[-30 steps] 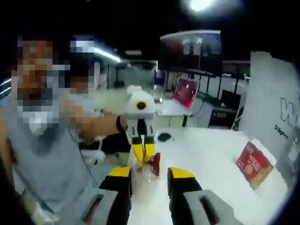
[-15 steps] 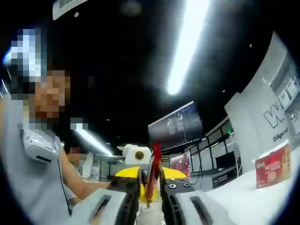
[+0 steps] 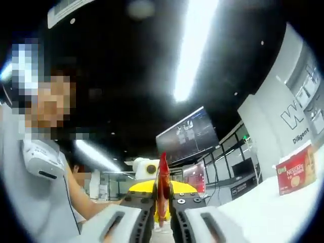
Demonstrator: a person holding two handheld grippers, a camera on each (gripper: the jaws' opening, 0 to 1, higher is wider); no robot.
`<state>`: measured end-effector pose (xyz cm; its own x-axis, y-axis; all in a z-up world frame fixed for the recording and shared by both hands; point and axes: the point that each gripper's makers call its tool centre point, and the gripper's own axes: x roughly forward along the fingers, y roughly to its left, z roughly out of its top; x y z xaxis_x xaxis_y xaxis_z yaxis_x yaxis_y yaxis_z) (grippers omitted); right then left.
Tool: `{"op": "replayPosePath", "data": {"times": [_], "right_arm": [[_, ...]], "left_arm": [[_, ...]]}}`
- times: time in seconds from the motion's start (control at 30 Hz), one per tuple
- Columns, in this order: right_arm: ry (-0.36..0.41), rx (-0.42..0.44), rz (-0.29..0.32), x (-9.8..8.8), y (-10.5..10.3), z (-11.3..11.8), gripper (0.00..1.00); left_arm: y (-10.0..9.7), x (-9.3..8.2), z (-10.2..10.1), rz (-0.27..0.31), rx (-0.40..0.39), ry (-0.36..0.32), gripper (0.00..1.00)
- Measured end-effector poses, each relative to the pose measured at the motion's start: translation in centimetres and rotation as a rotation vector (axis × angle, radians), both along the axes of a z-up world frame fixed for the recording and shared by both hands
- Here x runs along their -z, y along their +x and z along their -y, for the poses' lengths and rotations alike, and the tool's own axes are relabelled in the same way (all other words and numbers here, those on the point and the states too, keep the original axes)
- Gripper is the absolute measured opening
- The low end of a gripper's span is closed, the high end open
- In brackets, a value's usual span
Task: Tear open the coffee pouch, take out the coffee, and pour the coffee from the pouch into the cup
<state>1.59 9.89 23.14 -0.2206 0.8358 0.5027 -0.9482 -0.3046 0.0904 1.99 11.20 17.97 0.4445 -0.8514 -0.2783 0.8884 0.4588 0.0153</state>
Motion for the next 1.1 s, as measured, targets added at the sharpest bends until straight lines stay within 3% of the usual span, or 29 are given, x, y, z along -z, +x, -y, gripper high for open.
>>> {"op": "replayPosePath", "data": {"times": [0.1,0.33,0.57,0.8,0.97,1.1], "right_arm": [[-0.004,0.002,0.002,-0.2,-0.1,-0.2,0.1],[-0.031,-0.002,0.019,0.0,0.0,-0.3,0.1],[-0.068,0.029,0.047,0.4,0.1,-0.3,0.1],[-0.084,0.02,0.037,0.4,0.2,-0.2,0.11],[-0.077,0.028,0.049,0.4,0.3,0.1,0.12],[-0.015,0.008,-0.003,-0.4,0.9,1.6,0.17]], "left_arm": [[0.2,-0.4,0.5,-0.014,0.004,0.007,0.13],[0.3,-1.3,1.2,0.012,0.021,0.055,0.13],[0.4,-1.3,1.3,0.034,0.02,0.068,0.11],[0.2,-1.4,1.4,0.059,0.034,0.089,0.08],[0.5,-1.6,1.2,0.061,0.047,0.106,0.06],[0.7,-1.4,1.1,0.05,0.062,0.1,0.06]]}}
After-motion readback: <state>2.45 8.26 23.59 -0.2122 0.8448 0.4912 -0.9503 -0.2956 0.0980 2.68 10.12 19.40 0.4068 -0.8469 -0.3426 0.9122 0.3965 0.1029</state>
